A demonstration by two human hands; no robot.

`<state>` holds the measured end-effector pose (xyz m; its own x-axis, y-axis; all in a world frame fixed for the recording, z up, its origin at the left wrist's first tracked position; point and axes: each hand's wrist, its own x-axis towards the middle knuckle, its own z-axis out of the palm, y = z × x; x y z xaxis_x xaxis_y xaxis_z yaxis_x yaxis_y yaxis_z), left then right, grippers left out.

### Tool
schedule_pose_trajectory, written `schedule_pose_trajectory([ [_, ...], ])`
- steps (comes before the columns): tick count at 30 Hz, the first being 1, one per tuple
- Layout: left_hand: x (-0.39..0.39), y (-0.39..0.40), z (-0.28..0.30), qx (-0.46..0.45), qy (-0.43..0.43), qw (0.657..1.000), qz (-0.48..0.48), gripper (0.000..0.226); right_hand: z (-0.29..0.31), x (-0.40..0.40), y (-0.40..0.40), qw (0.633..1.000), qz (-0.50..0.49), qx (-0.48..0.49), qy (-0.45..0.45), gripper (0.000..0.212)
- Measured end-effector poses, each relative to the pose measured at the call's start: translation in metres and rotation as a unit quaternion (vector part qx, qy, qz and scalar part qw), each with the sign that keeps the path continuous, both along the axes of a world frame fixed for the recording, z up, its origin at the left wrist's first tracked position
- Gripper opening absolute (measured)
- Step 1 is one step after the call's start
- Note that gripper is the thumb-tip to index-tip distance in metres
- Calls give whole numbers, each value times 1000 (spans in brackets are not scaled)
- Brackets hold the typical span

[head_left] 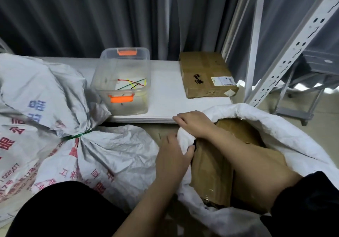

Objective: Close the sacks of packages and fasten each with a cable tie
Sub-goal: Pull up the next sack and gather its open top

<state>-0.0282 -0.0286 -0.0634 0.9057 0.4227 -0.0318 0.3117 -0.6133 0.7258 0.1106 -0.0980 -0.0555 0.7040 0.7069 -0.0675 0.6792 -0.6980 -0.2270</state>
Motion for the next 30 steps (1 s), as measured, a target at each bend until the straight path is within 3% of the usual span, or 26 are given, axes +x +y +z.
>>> schedule_pose_trajectory([
  [3,12,6,-7,69,27,997,15,33,7,10,2,983,-60,75,157,36],
  [4,15,11,-11,32,36,999,18,33,8,13,-2,980,-59,92,169,33],
  [5,18,16,-16,-67,41,996,36,32,9,16,-10,984,-39,97,146,31],
  [6,19,21,-19,-205,41,976,65,30,7,20,-21,992,-4,87,92,32],
  [7,17,23,-20,-349,56,930,99,27,5,26,-34,997,36,60,23,37],
  [9,13,23,-20,-557,105,810,154,25,-2,38,-62,993,82,-6,-84,52],
  [10,13,22,-21,-600,117,774,166,29,-6,43,-72,990,82,-28,-107,58],
  [12,15,23,-22,-617,131,760,156,33,-12,49,-80,988,66,-44,-129,62],
  [13,18,23,-22,-584,134,789,139,31,-14,51,-77,987,60,-38,-141,62],
  [14,23,23,-22,-513,130,841,113,30,-15,53,-73,987,54,-26,-150,61],
  [16,31,23,-24,-244,85,965,51,35,-18,56,-66,992,32,8,-125,54],
  [17,37,21,-25,-87,27,995,27,41,-19,58,-63,995,14,31,-90,49],
  [18,44,18,-25,43,-33,999,1,48,-18,60,-60,997,-9,57,-46,47],
  [20,64,8,-30,203,-70,974,-75,60,-15,63,-55,988,-66,128,49,44],
  [24,102,-5,-30,299,-111,942,-108,59,-5,59,-62,934,-148,265,187,17],
  [26,112,-6,-30,346,-134,919,-130,46,1,55,-74,956,-109,228,151,15],
  [28,117,-5,-29,350,-138,913,-158,35,3,51,-90,992,-58,111,17,37],
  [30,119,-4,-29,305,-96,935,-152,31,3,50,-113,990,-57,3,-126,53],
])
